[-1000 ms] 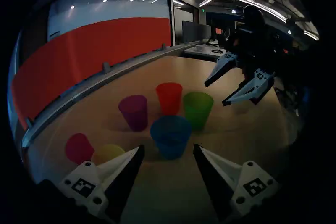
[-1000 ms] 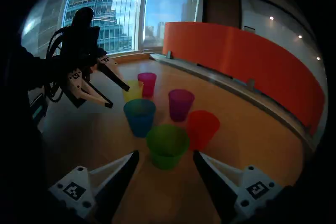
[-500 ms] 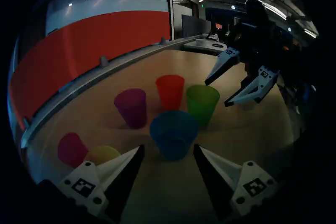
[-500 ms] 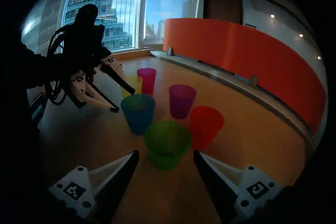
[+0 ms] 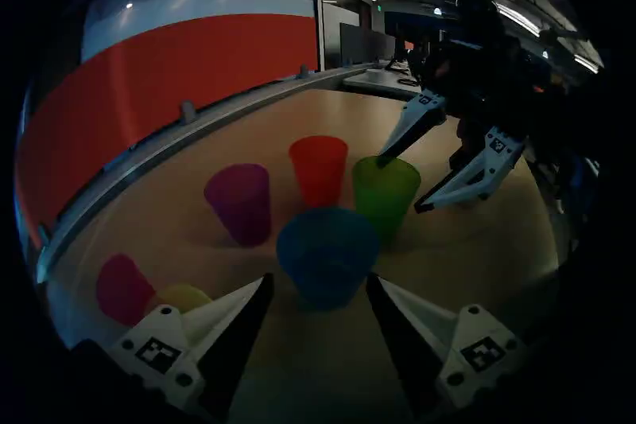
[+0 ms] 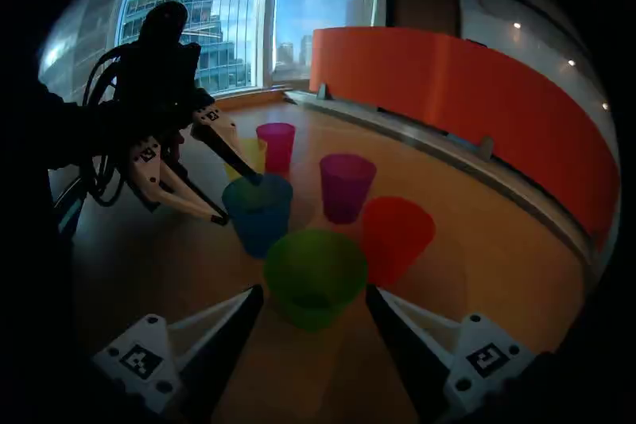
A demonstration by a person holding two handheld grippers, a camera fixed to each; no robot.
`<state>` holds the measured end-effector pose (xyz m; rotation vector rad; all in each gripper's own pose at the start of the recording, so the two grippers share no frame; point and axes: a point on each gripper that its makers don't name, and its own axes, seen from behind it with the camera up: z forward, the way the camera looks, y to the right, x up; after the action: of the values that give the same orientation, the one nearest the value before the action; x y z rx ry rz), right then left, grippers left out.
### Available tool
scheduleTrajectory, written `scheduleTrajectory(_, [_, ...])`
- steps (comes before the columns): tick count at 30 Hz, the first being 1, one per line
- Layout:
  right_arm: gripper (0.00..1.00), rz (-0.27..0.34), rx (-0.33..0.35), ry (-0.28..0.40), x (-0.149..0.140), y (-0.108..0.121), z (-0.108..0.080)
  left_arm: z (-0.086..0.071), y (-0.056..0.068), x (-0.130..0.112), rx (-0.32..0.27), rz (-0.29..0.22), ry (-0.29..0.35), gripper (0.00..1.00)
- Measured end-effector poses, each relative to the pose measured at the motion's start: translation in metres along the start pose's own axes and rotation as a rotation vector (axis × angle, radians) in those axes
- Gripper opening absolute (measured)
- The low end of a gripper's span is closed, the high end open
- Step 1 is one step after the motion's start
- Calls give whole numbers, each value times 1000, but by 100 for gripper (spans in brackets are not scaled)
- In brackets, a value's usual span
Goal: Pour water
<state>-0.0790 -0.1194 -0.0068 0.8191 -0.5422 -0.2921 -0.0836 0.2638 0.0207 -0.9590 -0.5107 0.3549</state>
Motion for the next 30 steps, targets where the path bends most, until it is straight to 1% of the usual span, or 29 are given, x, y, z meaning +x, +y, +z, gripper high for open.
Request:
scheduleTrajectory(14, [100, -13, 17, -12, 2, -1, 15, 15, 3, 1, -26, 9, -9, 86])
scheduleTrajectory(30, [100, -20, 23, -21, 2, 0, 19, 30, 6, 4, -36, 17, -19, 86])
